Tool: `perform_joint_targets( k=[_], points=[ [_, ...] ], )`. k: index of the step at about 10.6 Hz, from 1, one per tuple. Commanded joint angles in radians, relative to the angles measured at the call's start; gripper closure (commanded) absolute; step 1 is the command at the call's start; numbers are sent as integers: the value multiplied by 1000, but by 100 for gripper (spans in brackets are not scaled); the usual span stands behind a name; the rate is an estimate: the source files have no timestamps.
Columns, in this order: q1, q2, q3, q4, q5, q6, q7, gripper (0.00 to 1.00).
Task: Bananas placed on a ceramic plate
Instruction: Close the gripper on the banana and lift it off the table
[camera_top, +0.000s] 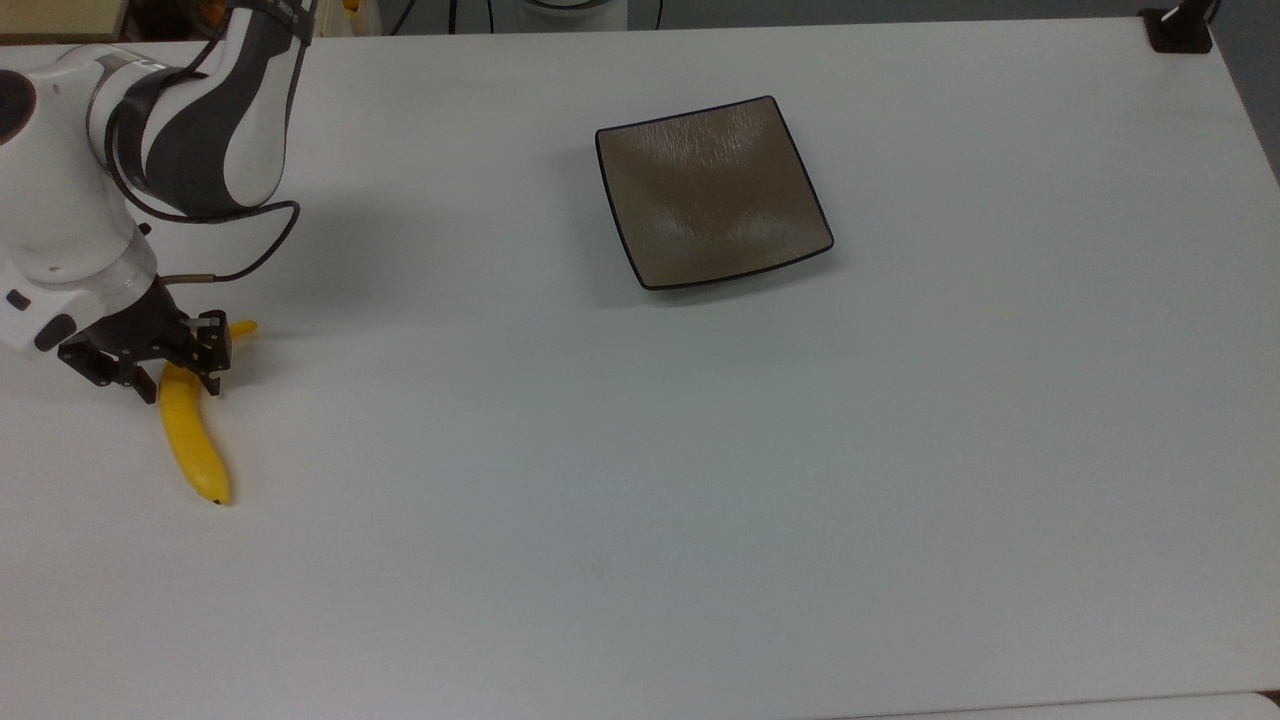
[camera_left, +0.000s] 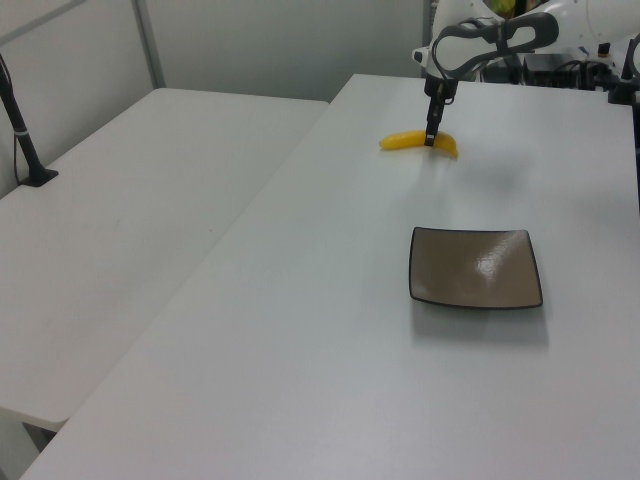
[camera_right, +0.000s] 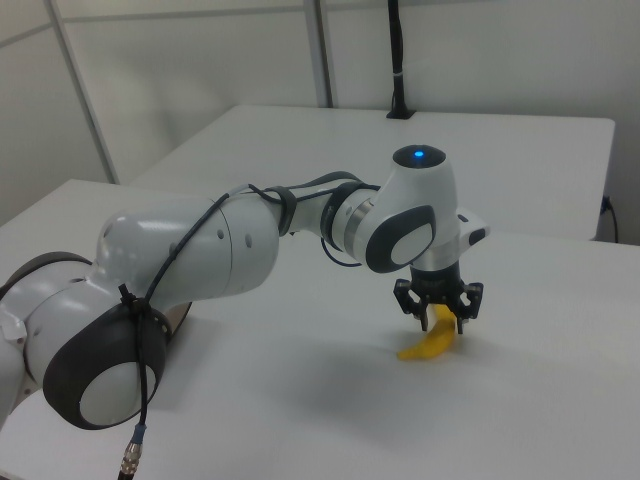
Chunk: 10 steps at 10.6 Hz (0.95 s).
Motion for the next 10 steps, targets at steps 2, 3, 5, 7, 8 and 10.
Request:
perform_joint_targets(
  k=[2,3,5,7,8,10],
  points=[
    [12,-5,-4,-25,-50,30,12,100],
    [12,-9,-4,-27,-50,24,11,100],
    [14,-23,-4,-27,-50,11,14,100],
    [17,-96,-1,-85,-47,11,11,100],
    [17,-162,2,-135,-38,10,12,100],
    [19,-283,11,-215,-25,-57,12,100]
  ],
)
